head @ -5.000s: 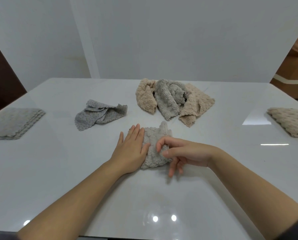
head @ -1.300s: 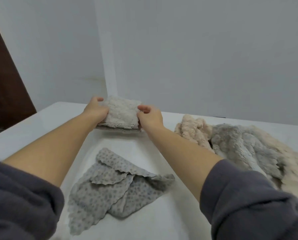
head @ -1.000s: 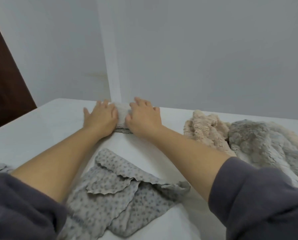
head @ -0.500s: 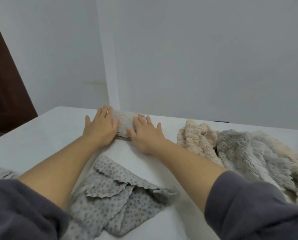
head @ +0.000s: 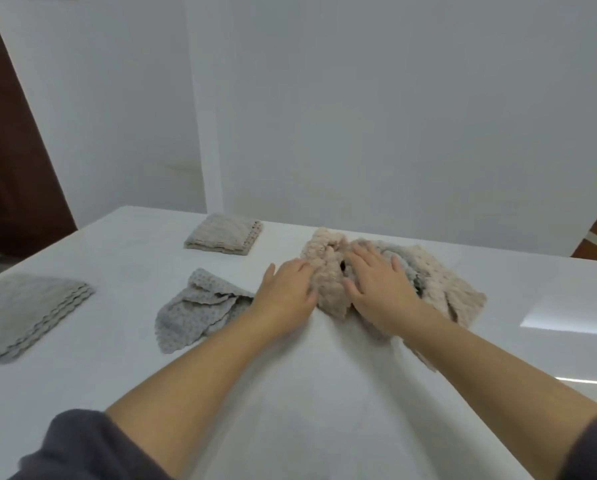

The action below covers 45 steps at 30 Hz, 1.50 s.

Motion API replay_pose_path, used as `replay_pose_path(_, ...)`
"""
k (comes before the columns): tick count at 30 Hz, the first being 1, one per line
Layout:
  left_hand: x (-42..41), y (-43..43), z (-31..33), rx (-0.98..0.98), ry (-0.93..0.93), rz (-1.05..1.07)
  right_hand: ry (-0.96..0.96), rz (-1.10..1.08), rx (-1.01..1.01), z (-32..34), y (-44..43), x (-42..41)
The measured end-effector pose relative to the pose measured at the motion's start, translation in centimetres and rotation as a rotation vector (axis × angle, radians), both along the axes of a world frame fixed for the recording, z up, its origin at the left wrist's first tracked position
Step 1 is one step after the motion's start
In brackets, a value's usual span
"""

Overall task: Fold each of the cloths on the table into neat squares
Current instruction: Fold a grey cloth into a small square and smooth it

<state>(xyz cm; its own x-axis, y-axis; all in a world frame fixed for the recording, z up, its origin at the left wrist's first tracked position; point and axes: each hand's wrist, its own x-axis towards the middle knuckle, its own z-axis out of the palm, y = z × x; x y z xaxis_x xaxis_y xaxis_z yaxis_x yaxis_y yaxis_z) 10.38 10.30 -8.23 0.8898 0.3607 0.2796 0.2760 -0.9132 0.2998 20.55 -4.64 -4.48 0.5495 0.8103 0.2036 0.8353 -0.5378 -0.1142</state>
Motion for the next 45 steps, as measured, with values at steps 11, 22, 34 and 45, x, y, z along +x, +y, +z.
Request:
replay_pose_path(11,1.8,-6.9,-1.3,0.078,0.232,-0.038,0.086,-0.112,-0.013,-4.5,-6.3,1.2)
replay_pose_path(22,1.4,-9.1,5.3,-0.212,-0.252,0.095,0.463,-0.034,0.712,3.9,-5.9,0.2)
replay_pose_path(34,-6.3,-10.7,17.3,-0.560,-0.613,-0.126,0.633,0.228,1.063,14.4,-8.1,-7.4)
replay_pose_path(45,-13.6,-9.1,20.1,-0.488,-0.617,-0.028,0.619,0.205,0.602,16.6,-7.2,-12.4)
